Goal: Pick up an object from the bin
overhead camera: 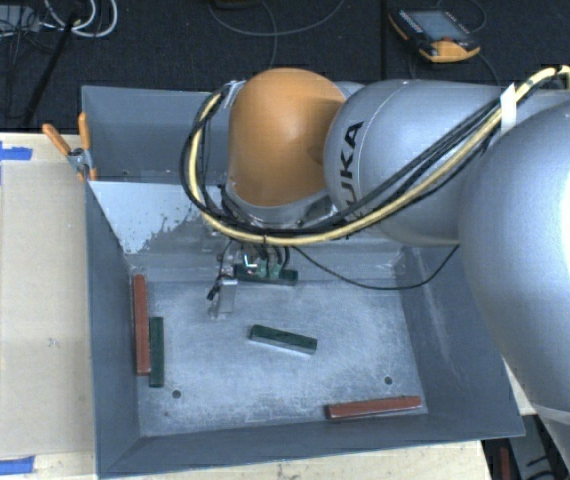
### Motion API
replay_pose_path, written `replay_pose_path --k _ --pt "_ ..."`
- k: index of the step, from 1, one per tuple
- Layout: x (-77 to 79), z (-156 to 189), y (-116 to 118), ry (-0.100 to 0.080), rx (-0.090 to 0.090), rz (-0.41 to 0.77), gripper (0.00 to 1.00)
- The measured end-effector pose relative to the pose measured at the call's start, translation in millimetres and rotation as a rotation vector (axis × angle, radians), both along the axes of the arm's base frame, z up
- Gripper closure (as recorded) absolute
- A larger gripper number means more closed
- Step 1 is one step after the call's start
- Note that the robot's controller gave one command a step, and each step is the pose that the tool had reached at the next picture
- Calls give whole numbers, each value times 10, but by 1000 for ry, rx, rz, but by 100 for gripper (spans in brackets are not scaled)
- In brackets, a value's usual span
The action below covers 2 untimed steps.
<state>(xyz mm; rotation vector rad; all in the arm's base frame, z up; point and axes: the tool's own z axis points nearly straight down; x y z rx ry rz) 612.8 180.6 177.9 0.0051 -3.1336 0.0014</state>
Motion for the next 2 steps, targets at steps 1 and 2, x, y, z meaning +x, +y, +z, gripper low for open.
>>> replay_pose_path --k 1,2 --pt "25 -582 -529 -1 -3 -45 0" --pt "-21 -1088 -1207 -6 1 -122 0"
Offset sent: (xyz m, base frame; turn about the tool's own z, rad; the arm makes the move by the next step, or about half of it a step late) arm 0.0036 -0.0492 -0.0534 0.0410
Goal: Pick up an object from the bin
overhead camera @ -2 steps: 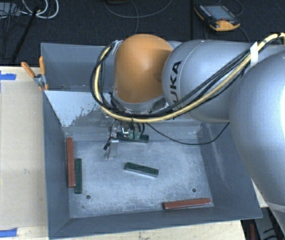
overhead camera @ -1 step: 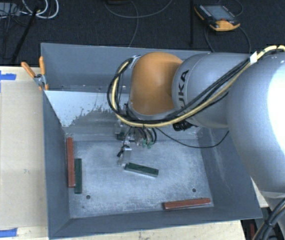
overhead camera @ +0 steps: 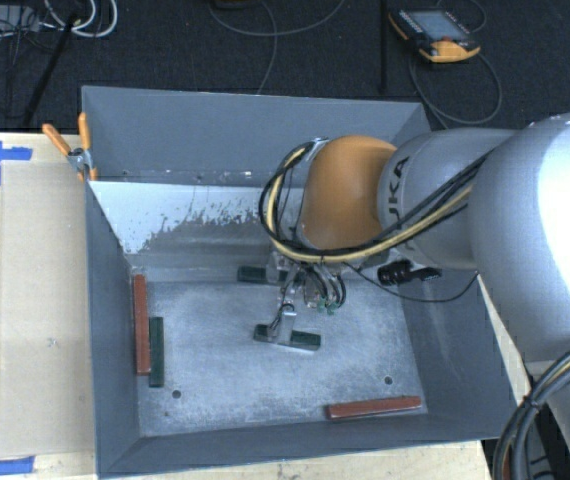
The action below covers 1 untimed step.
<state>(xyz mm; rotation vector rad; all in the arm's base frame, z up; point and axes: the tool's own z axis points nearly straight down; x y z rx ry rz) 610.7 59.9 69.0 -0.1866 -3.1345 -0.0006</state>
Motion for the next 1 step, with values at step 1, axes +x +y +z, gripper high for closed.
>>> replay_pose_path --k 1 --pt "38 77 33 -10 2 3 100"
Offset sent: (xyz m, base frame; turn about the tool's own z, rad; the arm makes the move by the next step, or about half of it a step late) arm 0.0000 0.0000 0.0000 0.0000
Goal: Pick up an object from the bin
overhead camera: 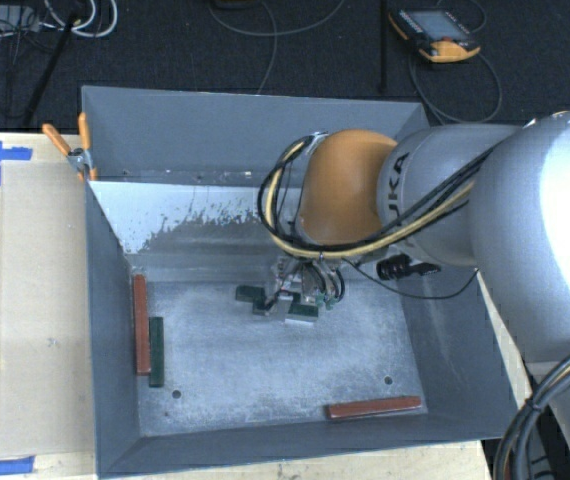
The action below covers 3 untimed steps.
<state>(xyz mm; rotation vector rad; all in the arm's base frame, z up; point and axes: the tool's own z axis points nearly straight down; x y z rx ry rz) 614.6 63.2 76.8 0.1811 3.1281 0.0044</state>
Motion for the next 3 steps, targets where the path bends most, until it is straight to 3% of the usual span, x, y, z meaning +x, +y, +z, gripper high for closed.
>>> replay_pose_path --k 1,2,3 --pt "-25 -52 -6 4 -1 -1 0" --pt "-13 -30 -2 0 0 -2 100" --pt "-109 1265 -3 0 -2 37 100"
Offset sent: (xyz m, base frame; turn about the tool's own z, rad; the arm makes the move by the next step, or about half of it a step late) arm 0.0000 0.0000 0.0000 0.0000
